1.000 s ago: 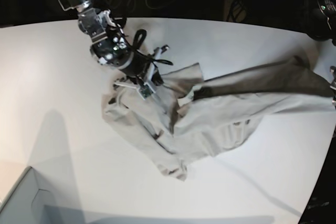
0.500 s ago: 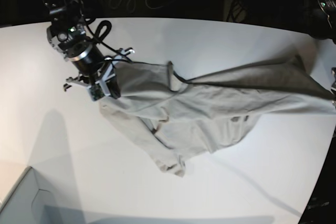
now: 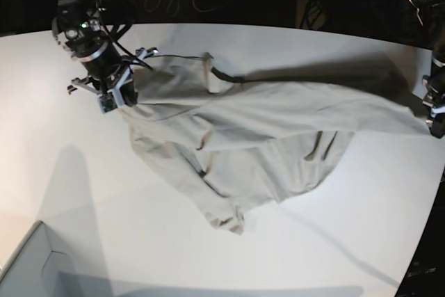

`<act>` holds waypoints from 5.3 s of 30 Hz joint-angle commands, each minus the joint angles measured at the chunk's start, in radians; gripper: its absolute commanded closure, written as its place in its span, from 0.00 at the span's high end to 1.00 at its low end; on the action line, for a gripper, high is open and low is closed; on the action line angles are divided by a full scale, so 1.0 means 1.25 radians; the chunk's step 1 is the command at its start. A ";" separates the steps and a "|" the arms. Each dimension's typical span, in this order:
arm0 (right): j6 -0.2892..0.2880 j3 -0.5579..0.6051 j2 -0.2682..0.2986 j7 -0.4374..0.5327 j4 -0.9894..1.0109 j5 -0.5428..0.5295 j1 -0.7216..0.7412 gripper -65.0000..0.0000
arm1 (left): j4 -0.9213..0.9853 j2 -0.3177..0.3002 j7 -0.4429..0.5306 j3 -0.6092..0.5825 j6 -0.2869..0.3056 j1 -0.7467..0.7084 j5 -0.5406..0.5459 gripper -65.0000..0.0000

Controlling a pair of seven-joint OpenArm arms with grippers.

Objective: Layout the t-shirt on the table in an organized manner, then fold the t-shirt properly
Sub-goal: 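Hold the shirt stretched between both grippers, then lift the shirt with both grippers and swing it up, then lay the shirt flat by drawing both grippers back across the table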

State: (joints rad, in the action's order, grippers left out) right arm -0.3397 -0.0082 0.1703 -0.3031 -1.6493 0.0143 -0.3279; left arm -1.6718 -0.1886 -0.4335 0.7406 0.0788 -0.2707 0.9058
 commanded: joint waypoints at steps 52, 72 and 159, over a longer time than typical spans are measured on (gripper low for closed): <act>-0.001 -0.014 -0.056 -0.021 0.129 -0.010 -0.003 0.54 | -0.015 0.002 0.021 -0.027 0.010 -0.005 0.008 0.00; -0.096 -0.078 -0.055 -0.023 0.004 -0.010 0.042 0.00 | -0.006 -0.007 0.020 -0.052 0.010 0.044 0.001 0.00; -0.101 -0.286 -0.118 0.397 -0.073 -0.011 -0.242 0.00 | 0.076 0.013 0.021 0.010 0.011 -0.033 -0.131 0.00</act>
State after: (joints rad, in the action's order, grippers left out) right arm -0.4744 -0.3588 0.0162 0.1589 -1.7237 0.0189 -0.6258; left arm -1.5570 -0.1555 -0.4374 0.7448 0.0868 -0.3119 0.7357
